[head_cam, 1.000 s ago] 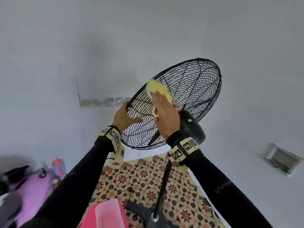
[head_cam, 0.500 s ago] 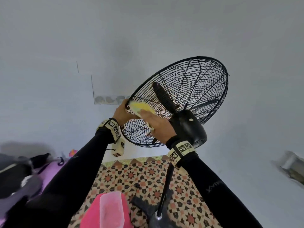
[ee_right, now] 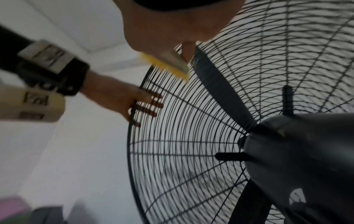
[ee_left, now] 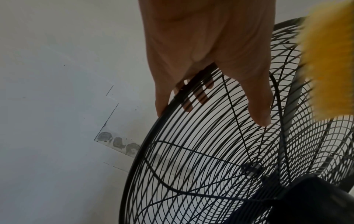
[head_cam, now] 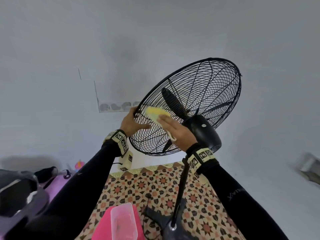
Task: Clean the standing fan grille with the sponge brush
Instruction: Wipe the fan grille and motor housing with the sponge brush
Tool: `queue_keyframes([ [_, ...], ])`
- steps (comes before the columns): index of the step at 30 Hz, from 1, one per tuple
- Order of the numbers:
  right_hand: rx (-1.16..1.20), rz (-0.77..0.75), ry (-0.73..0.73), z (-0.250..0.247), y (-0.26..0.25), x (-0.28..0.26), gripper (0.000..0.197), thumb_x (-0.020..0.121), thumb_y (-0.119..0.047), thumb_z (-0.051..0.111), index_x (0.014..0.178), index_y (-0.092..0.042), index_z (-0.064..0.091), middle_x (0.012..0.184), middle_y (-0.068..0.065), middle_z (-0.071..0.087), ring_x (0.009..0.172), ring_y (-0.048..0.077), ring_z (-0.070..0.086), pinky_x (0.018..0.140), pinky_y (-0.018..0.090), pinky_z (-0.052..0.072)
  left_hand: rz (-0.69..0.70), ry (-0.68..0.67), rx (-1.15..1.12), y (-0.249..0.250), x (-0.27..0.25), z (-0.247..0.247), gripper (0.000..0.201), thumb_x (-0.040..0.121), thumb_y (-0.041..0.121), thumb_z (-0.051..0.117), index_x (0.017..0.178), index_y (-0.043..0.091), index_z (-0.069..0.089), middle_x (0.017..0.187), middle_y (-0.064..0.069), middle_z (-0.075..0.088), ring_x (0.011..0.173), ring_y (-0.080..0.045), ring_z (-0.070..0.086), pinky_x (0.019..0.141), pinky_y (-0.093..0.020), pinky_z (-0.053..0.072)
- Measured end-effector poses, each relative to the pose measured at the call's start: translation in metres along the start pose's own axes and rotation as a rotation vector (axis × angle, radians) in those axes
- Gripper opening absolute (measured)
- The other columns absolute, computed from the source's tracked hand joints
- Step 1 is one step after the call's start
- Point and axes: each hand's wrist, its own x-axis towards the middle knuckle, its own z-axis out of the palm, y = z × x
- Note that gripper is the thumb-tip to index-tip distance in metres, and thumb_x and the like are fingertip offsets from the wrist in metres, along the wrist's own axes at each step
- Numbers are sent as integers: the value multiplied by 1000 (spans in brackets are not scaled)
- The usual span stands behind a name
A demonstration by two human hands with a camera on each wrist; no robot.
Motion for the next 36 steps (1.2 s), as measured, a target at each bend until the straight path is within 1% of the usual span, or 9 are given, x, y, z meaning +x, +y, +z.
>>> queue_keyframes([
  [4, -70, 339, 433, -14, 1, 11, 56, 90, 8, 66, 141, -11, 53, 135, 15, 51, 118, 35, 59, 96, 44, 58, -12, 4, 1, -1, 0, 2, 105, 65, 38, 98, 150, 20, 39, 142, 1, 59, 121, -16, 51, 106, -33, 37],
  [9, -24, -6, 9, 14, -16, -10, 72, 77, 7, 76, 140, -16, 52, 128, 15, 64, 115, 32, 61, 84, 44, 62, -12, 8, 26, 0, -3, 0, 104, 65, 33, 98, 151, 21, 40, 143, 0, 61, 127, -23, 57, 112, -47, 45],
  [15, 23, 309, 599, -21, -9, 8, 38, 88, -1, 76, 125, -2, 68, 112, 13, 74, 91, 20, 67, 77, 27, 56, -17, -31, 43, 9, -5, -5, 105, 64, 51, 95, 148, 17, 41, 142, -2, 60, 119, -16, 54, 104, -33, 40],
  [19, 117, 480, 702, -37, -15, 4, 25, 87, 5, 75, 112, 2, 74, 112, 12, 74, 100, 16, 72, 90, 21, 56, -7, -149, 191, 45, 8, -24, 121, 55, 105, 51, 130, 10, 53, 116, -9, 69, 100, -26, 66, 85, -34, 52],
  [21, 147, 661, 697, -40, -18, 4, 15, 90, 0, 72, 106, 0, 72, 99, 7, 76, 79, 6, 70, 76, 9, 52, 32, -183, 216, 63, 16, -28, 122, 62, 107, 33, 137, 11, 49, 120, -12, 68, 103, -28, 66, 96, -45, 53],
  [23, 134, 799, 669, -40, -20, 5, 10, 96, -9, 67, 105, -8, 62, 86, -1, 72, 64, 3, 63, 61, 16, 53, 113, -166, 174, 79, 23, -28, 97, 86, 90, 31, 150, 17, 37, 142, -15, 60, 124, -34, 59, 112, -52, 42],
  [28, 103, 760, 638, -18, -14, 12, 47, 101, 0, 51, 146, -15, 52, 139, 11, 62, 125, 23, 62, 106, 33, 51, 133, -59, 117, 109, 46, -14, 65, 100, 73, 34, 129, 16, 48, 129, -13, 66, 108, -29, 63, 89, -37, 44],
  [30, 73, 761, 613, 5, -23, 20, 64, 95, 12, 48, 151, -19, 46, 155, 8, 46, 147, 22, 40, 119, 35, 35, 153, -63, 110, 109, 48, -8, 65, 100, 76, 30, 141, 27, 44, 137, -9, 65, 120, -28, 62, 104, -43, 43],
  [36, 34, 580, 262, 61, -72, -7, 79, 85, 21, 48, 153, -18, 42, 159, 2, 39, 149, 25, 33, 113, 50, 44, 163, -25, 75, 90, 44, -12, 68, 101, 74, 30, 138, 23, 55, 126, 1, 68, 117, -22, 63, 110, -49, 45],
])
